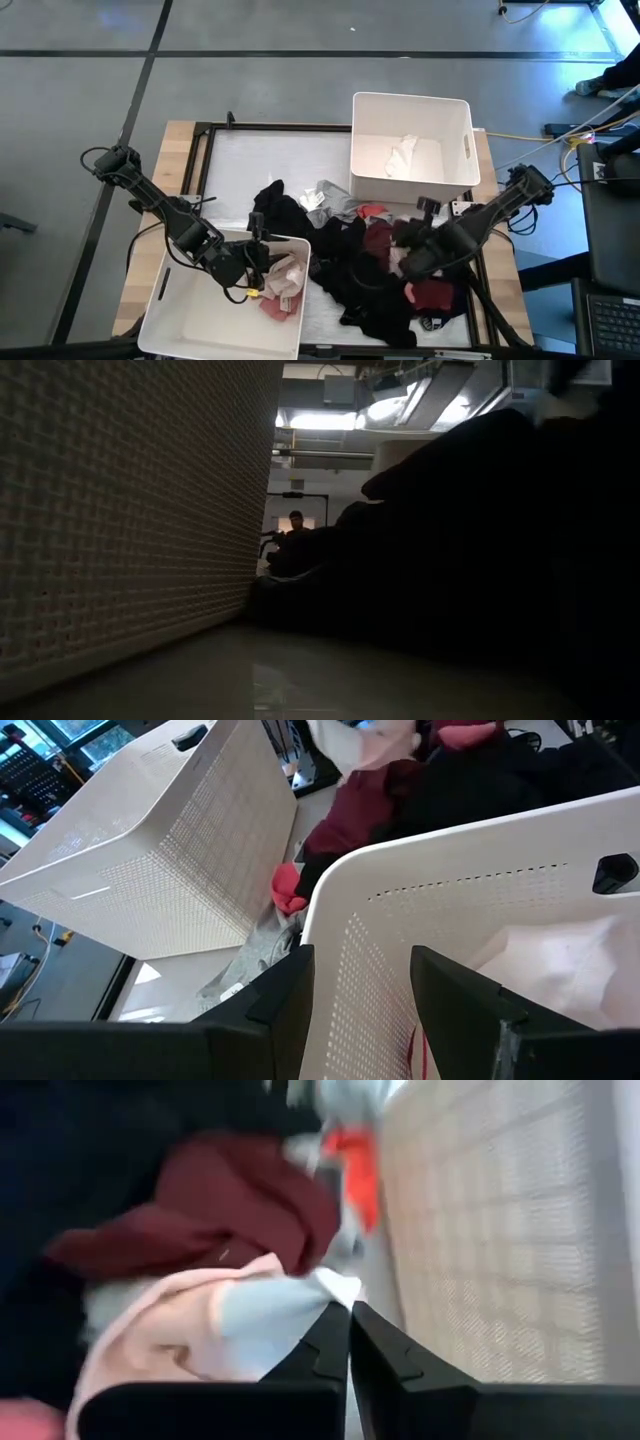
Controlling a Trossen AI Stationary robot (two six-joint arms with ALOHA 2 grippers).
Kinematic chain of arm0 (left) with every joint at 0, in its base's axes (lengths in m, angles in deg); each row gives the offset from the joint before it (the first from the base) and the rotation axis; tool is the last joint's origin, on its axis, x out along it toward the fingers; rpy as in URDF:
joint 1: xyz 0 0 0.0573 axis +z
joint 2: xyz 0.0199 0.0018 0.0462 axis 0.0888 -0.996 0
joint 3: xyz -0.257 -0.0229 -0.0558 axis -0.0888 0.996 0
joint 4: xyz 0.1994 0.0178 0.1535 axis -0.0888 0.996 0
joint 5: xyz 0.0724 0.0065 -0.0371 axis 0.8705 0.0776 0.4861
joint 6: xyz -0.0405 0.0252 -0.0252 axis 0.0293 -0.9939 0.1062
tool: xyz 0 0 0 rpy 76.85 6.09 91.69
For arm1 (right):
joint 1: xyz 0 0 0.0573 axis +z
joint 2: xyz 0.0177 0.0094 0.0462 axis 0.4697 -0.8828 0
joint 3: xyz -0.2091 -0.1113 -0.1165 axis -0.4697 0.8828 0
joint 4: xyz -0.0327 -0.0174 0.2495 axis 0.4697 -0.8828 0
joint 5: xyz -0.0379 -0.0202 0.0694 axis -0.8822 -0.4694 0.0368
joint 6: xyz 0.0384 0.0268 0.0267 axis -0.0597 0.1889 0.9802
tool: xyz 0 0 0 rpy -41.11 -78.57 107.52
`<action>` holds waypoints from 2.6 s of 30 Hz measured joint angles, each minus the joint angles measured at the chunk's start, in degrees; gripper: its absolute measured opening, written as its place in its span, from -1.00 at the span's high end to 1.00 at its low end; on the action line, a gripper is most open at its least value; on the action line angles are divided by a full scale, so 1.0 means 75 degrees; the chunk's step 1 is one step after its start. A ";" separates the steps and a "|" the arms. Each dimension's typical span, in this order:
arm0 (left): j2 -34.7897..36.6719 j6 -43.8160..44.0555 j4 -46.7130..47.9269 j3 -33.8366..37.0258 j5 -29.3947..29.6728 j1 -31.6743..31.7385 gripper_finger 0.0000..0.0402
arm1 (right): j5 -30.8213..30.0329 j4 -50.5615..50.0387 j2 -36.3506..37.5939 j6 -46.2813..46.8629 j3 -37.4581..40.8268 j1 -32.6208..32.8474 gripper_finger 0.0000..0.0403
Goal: Sort clothes
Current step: Put the white shirt into the top white bin
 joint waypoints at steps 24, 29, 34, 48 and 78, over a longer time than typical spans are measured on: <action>0.0003 0.0011 0.0105 0.0000 -0.0001 0.0000 0.22 | -0.1654 0.2931 0.0468 -0.5016 -0.1323 -0.0801 0.97; 0.0003 0.0049 0.0114 0.0000 -0.0001 0.0000 0.22 | -0.4489 0.2809 0.0465 -0.5285 -0.1320 -0.0813 0.97; 0.0003 0.0038 0.0114 0.0000 -0.0001 0.0000 0.22 | -0.6154 0.3373 0.0488 -0.6498 -0.1320 -0.0812 0.95; 0.0003 0.0058 0.0106 0.0000 -0.0001 0.0000 0.22 | -0.7935 0.6135 0.0605 -0.9792 -0.1320 -0.0969 0.94; 0.0003 0.0058 0.0137 0.0000 0.0001 0.0001 0.22 | -0.3497 0.9753 0.0946 -1.1595 -0.1326 -0.1456 0.94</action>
